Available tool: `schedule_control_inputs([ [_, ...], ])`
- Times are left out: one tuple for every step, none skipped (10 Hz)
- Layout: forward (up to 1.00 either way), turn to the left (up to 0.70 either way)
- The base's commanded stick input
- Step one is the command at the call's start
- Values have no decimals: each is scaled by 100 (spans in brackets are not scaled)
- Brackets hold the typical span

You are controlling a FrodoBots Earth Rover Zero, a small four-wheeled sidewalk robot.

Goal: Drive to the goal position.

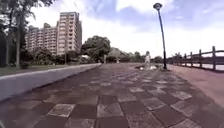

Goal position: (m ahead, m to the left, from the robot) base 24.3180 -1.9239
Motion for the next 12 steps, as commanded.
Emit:
schedule_control_inputs([
  [100, 0],
  [100, 0],
  [100, 0],
  [100, 0],
  [100, 0],
  [100, 0],
  [100, 0],
  [100, 0],
  [100, 0],
  [100, 0],
  [100, 0],
  [100, 0],
])
